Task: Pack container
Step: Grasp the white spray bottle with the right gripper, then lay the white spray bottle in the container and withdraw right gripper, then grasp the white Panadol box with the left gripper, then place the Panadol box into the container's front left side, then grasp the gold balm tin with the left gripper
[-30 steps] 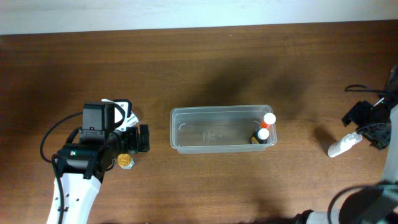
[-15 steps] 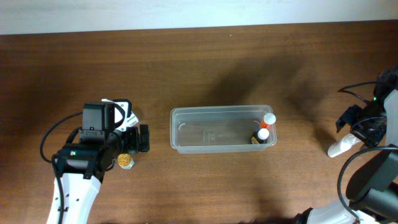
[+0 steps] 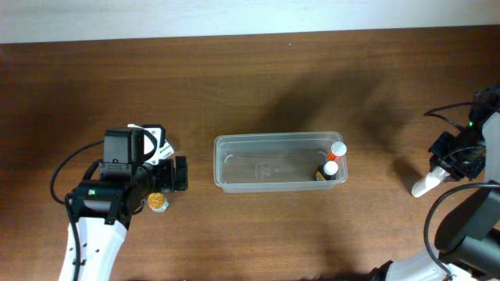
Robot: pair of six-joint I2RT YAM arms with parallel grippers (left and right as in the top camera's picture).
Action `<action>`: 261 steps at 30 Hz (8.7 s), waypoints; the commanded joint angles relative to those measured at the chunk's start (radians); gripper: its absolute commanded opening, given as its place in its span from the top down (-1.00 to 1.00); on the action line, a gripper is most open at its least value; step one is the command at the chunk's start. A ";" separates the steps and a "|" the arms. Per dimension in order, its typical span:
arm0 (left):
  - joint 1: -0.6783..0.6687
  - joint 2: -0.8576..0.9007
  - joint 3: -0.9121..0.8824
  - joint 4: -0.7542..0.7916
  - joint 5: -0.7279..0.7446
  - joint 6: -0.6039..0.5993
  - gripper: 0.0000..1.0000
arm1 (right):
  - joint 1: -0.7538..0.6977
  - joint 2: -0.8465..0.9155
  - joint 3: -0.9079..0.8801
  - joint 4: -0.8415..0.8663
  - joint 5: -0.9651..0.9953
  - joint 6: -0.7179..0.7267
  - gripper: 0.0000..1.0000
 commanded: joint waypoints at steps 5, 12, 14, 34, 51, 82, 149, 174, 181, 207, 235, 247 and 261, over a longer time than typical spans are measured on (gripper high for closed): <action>0.007 0.002 0.021 -0.001 0.007 -0.005 -0.99 | -0.006 0.003 -0.002 -0.004 -0.021 -0.003 0.63; 0.007 0.002 0.021 0.000 0.006 -0.005 -0.99 | 0.016 -0.041 0.006 -0.013 -0.076 -0.051 0.74; 0.007 0.002 0.021 0.000 0.006 -0.005 -0.99 | 0.049 -0.077 0.027 -0.034 -0.078 -0.059 0.74; 0.007 0.002 0.021 0.000 0.007 -0.005 -0.99 | 0.787 -0.345 0.420 -0.198 -0.092 -0.041 0.72; 0.007 0.002 0.021 0.000 0.006 -0.005 -0.99 | 0.884 -0.166 0.111 0.039 0.029 0.060 0.70; 0.007 0.002 0.021 -0.003 0.007 -0.005 -0.99 | 0.884 -0.176 -0.096 0.213 0.029 0.059 0.12; 0.117 0.854 0.474 -0.070 -0.170 0.261 0.16 | 0.264 -0.304 0.064 -0.076 -0.149 -0.129 -0.54; -0.513 0.636 0.468 -0.115 -0.011 0.531 0.13 | 0.264 -0.304 0.064 -0.075 -0.148 -0.129 -0.54; -0.508 0.662 0.475 -0.051 -0.055 0.505 -0.10 | 0.264 -0.304 0.064 -0.078 -0.148 -0.129 -0.54; 0.121 0.362 0.252 -0.292 -0.090 -0.319 -0.99 | 0.264 -0.304 0.064 -0.076 -0.148 -0.130 -0.55; 0.131 0.454 -0.166 0.040 -0.060 -0.368 -0.98 | 0.264 -0.304 0.064 -0.079 -0.148 -0.130 -0.55; 0.131 0.466 -0.166 0.054 -0.060 -0.367 -0.34 | 0.264 -0.304 0.064 -0.080 -0.148 -0.134 -0.55; 0.131 0.464 -0.113 0.002 -0.060 -0.367 0.29 | 0.264 -0.304 0.064 -0.080 -0.148 -0.134 -0.55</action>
